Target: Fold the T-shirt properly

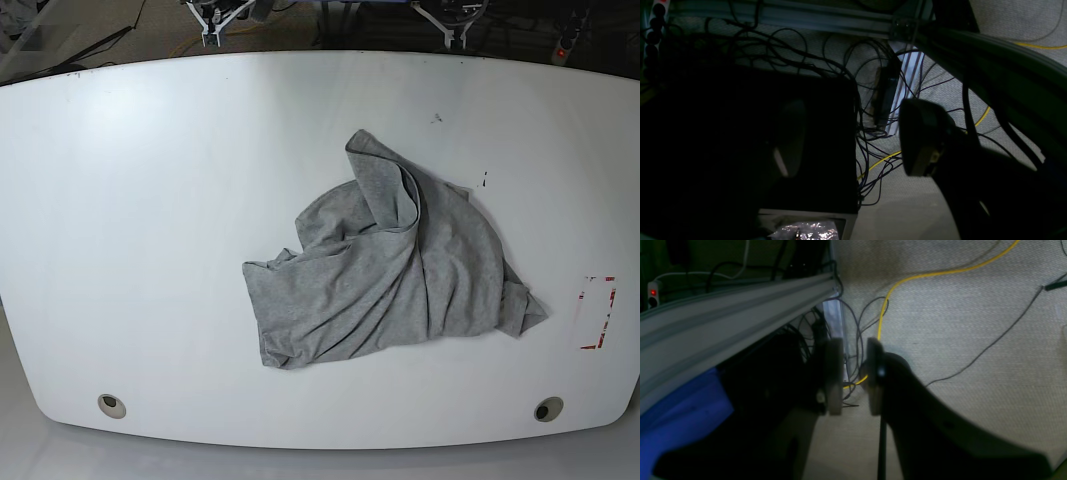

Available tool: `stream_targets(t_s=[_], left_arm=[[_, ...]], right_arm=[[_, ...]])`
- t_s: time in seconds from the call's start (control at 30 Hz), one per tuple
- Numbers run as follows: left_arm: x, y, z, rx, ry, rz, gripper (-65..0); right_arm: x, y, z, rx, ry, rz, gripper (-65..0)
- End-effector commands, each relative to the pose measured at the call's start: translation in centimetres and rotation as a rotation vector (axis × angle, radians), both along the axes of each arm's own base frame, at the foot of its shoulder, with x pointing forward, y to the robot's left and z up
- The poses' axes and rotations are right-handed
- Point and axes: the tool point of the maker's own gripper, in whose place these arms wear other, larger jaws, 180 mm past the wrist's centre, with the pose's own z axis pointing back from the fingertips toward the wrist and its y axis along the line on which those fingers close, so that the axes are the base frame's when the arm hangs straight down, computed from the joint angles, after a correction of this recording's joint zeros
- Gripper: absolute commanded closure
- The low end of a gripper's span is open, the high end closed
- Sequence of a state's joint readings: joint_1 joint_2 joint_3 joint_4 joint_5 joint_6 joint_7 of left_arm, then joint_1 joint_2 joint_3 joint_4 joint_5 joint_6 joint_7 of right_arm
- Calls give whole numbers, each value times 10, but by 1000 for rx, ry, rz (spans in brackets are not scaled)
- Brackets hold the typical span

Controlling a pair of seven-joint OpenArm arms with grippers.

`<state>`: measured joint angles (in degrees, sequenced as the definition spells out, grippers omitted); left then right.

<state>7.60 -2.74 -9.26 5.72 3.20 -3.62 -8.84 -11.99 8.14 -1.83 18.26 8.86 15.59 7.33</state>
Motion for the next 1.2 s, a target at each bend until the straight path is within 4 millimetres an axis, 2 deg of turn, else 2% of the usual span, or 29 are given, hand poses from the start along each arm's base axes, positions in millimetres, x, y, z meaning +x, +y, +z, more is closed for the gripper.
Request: stream_targets(t_s=[0.0,0.03,0.17,0.63,0.73,0.8,0.97,1.17], left_arm=[[1,6,1,13,-12,4,-401],[2,-1,0,2,-13,-7,-401],[3,0,0,2,-15,-7,-401],[2,2,1,5,-13,-6,-401],[12,4,2,10,-45,-12,-401],[12,7,4,19,-61,-17,-401],[19,15,13,43,-134,-40,-400],[13,22,23,62,-168,-58,-399]], right_arm=[[0,-6,1,-9,-12,0,-124],[7,1,0,-1,-20,-6,-109],[7,11,0,15,-20,-11,-109],[7,15,0,23,-21,-8,-108],[7,16,1,28,-23,-7,-108],[14,16,3,30,-48,-10,-108],[7,16,10,28,-77,-2,-108],[-7,19,16,36,-66,13,-108]])
